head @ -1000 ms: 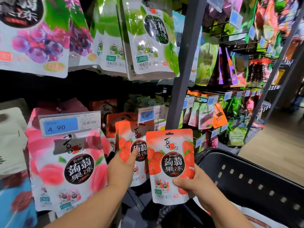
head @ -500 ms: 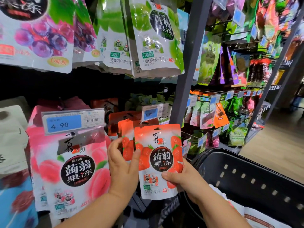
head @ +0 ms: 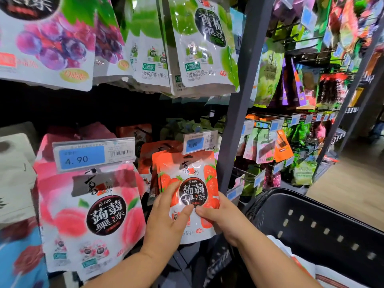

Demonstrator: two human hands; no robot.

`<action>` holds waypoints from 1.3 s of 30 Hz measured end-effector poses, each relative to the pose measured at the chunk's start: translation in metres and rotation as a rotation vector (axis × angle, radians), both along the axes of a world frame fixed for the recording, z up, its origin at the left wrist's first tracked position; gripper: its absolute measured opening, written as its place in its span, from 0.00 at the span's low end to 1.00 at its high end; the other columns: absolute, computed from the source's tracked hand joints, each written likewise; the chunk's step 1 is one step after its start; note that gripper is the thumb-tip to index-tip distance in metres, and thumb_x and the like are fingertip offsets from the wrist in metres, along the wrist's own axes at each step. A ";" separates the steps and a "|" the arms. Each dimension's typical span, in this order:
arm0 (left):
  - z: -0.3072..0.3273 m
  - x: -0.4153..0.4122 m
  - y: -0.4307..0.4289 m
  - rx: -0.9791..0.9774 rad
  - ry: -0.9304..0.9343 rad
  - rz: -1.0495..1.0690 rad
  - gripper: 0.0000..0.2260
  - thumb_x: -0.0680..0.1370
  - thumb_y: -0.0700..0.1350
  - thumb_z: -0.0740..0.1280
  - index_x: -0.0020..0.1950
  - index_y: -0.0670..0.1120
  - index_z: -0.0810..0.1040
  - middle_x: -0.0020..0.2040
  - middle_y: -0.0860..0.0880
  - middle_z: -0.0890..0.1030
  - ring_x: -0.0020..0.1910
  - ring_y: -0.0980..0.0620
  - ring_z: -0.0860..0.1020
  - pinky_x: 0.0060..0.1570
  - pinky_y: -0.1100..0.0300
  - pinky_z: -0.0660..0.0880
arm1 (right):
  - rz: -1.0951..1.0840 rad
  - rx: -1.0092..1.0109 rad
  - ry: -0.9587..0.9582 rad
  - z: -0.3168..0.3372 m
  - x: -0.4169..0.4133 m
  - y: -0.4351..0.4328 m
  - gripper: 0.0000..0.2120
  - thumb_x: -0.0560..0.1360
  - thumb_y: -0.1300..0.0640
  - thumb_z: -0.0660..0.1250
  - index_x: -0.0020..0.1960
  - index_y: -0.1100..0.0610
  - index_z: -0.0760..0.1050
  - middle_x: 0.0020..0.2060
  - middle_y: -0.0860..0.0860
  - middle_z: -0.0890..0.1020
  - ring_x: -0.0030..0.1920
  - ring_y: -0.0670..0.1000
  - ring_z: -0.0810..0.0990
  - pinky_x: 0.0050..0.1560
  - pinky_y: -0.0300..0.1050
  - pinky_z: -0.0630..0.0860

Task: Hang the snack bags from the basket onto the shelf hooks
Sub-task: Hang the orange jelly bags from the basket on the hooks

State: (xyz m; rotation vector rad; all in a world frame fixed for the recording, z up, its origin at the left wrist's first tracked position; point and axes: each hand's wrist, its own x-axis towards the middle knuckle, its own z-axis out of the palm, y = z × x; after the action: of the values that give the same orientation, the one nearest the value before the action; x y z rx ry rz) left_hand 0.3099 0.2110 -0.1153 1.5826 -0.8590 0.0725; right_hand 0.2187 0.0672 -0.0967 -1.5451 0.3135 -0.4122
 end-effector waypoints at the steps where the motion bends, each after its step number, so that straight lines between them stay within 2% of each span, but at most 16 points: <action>1: 0.001 0.000 0.000 0.004 -0.002 0.005 0.28 0.75 0.49 0.73 0.64 0.71 0.63 0.64 0.62 0.70 0.60 0.78 0.65 0.56 0.81 0.62 | 0.009 0.005 -0.007 -0.001 0.002 -0.002 0.19 0.68 0.61 0.74 0.59 0.56 0.79 0.54 0.61 0.84 0.55 0.63 0.83 0.61 0.63 0.77; 4: 0.003 0.001 -0.001 0.004 0.018 0.014 0.28 0.74 0.48 0.73 0.64 0.71 0.63 0.66 0.59 0.71 0.64 0.66 0.70 0.64 0.65 0.67 | 0.012 0.014 -0.005 -0.001 0.006 -0.003 0.24 0.68 0.60 0.75 0.63 0.59 0.75 0.56 0.60 0.84 0.57 0.63 0.82 0.61 0.62 0.77; 6: 0.004 0.005 -0.004 0.016 0.029 0.025 0.29 0.74 0.48 0.73 0.66 0.69 0.63 0.67 0.57 0.71 0.65 0.59 0.70 0.65 0.61 0.67 | 0.006 0.009 0.006 -0.003 0.010 -0.005 0.23 0.68 0.60 0.75 0.62 0.57 0.76 0.55 0.59 0.84 0.57 0.62 0.83 0.61 0.61 0.77; 8: 0.003 0.009 -0.006 0.032 0.035 0.050 0.29 0.74 0.47 0.73 0.68 0.66 0.64 0.67 0.55 0.71 0.65 0.57 0.69 0.64 0.60 0.66 | -0.005 -0.010 0.023 -0.004 0.016 -0.004 0.20 0.68 0.58 0.75 0.59 0.53 0.77 0.54 0.58 0.85 0.57 0.62 0.82 0.61 0.60 0.77; 10: 0.002 0.013 -0.009 0.042 0.042 0.078 0.29 0.75 0.45 0.73 0.71 0.62 0.65 0.68 0.54 0.71 0.65 0.57 0.69 0.64 0.61 0.67 | -0.011 -0.027 0.041 -0.007 0.025 -0.004 0.23 0.67 0.55 0.76 0.61 0.53 0.76 0.55 0.58 0.84 0.57 0.60 0.83 0.62 0.62 0.77; 13: 0.002 0.015 -0.011 0.077 0.058 0.115 0.29 0.77 0.44 0.71 0.74 0.58 0.64 0.68 0.54 0.68 0.63 0.59 0.66 0.56 0.73 0.63 | -0.007 -0.044 0.076 -0.011 0.035 -0.003 0.27 0.69 0.55 0.76 0.66 0.54 0.72 0.55 0.55 0.85 0.55 0.56 0.84 0.57 0.58 0.80; 15: 0.002 0.016 -0.011 0.100 0.051 0.143 0.30 0.77 0.43 0.71 0.75 0.58 0.64 0.69 0.52 0.67 0.66 0.56 0.67 0.57 0.68 0.62 | -0.004 -0.060 0.071 -0.013 0.040 -0.002 0.26 0.69 0.56 0.75 0.65 0.54 0.73 0.54 0.55 0.85 0.55 0.56 0.84 0.54 0.54 0.81; 17: 0.002 0.015 -0.010 0.109 0.050 0.149 0.30 0.77 0.42 0.70 0.76 0.58 0.63 0.69 0.51 0.67 0.67 0.55 0.66 0.60 0.64 0.62 | -0.033 -0.043 0.051 -0.016 0.043 -0.001 0.28 0.66 0.55 0.76 0.64 0.54 0.74 0.55 0.55 0.85 0.56 0.58 0.84 0.58 0.59 0.79; 21: 0.001 0.014 -0.008 0.117 0.031 0.173 0.30 0.77 0.41 0.70 0.76 0.56 0.63 0.70 0.50 0.65 0.68 0.55 0.63 0.63 0.65 0.60 | -0.055 -0.089 0.038 -0.022 0.042 0.000 0.25 0.66 0.52 0.77 0.62 0.54 0.78 0.54 0.56 0.85 0.56 0.58 0.84 0.61 0.62 0.78; 24: 0.000 0.012 -0.008 0.127 -0.013 0.217 0.30 0.76 0.40 0.71 0.75 0.54 0.65 0.72 0.48 0.59 0.68 0.55 0.61 0.64 0.67 0.58 | -0.116 -0.112 0.077 -0.025 0.039 0.000 0.24 0.65 0.48 0.77 0.59 0.55 0.80 0.51 0.55 0.86 0.53 0.58 0.84 0.59 0.59 0.79; 27: -0.005 0.012 -0.009 0.161 -0.105 0.243 0.31 0.74 0.37 0.72 0.74 0.52 0.68 0.76 0.51 0.49 0.70 0.53 0.59 0.67 0.67 0.54 | -0.218 -0.197 0.176 -0.029 0.030 0.001 0.25 0.64 0.44 0.77 0.58 0.52 0.78 0.49 0.50 0.86 0.50 0.51 0.85 0.51 0.49 0.81; 31: -0.009 0.008 -0.010 0.186 -0.236 0.294 0.33 0.72 0.34 0.73 0.74 0.51 0.69 0.77 0.56 0.46 0.76 0.45 0.52 0.72 0.56 0.50 | -0.321 -0.361 0.293 -0.028 0.008 0.001 0.14 0.69 0.46 0.76 0.50 0.50 0.77 0.44 0.49 0.85 0.43 0.46 0.82 0.47 0.44 0.79; 33: -0.008 0.002 -0.010 0.205 -0.295 0.297 0.34 0.71 0.33 0.73 0.74 0.53 0.70 0.77 0.57 0.47 0.76 0.47 0.50 0.71 0.51 0.50 | -0.353 -0.430 0.337 -0.028 -0.004 0.000 0.12 0.70 0.45 0.76 0.47 0.50 0.77 0.39 0.50 0.83 0.36 0.44 0.78 0.41 0.38 0.74; 35: -0.007 -0.004 -0.011 0.228 -0.396 0.289 0.34 0.68 0.32 0.75 0.71 0.51 0.73 0.77 0.53 0.51 0.75 0.46 0.52 0.69 0.46 0.51 | -0.397 -0.460 0.364 -0.029 -0.015 -0.005 0.11 0.71 0.46 0.75 0.46 0.49 0.77 0.35 0.46 0.81 0.35 0.43 0.77 0.38 0.35 0.73; 37: -0.007 -0.006 -0.015 0.255 -0.515 0.291 0.34 0.65 0.33 0.78 0.69 0.51 0.74 0.76 0.46 0.56 0.73 0.42 0.55 0.67 0.41 0.51 | -0.428 -0.485 0.365 -0.029 -0.027 -0.011 0.09 0.72 0.48 0.75 0.45 0.49 0.77 0.35 0.46 0.80 0.36 0.46 0.79 0.40 0.38 0.75; 39: -0.007 -0.008 -0.019 0.247 -0.624 0.299 0.36 0.65 0.34 0.78 0.68 0.53 0.71 0.75 0.42 0.59 0.72 0.39 0.57 0.71 0.42 0.52 | -0.424 -0.485 0.333 -0.027 -0.039 -0.019 0.06 0.72 0.52 0.75 0.42 0.51 0.78 0.32 0.49 0.80 0.33 0.46 0.77 0.43 0.41 0.76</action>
State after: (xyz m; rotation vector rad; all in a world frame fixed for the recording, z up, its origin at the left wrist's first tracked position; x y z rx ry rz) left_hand 0.3023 0.1923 -0.1223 1.9492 -1.1279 0.7289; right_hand 0.1793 0.0485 -0.1239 -2.0303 0.8589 -0.5906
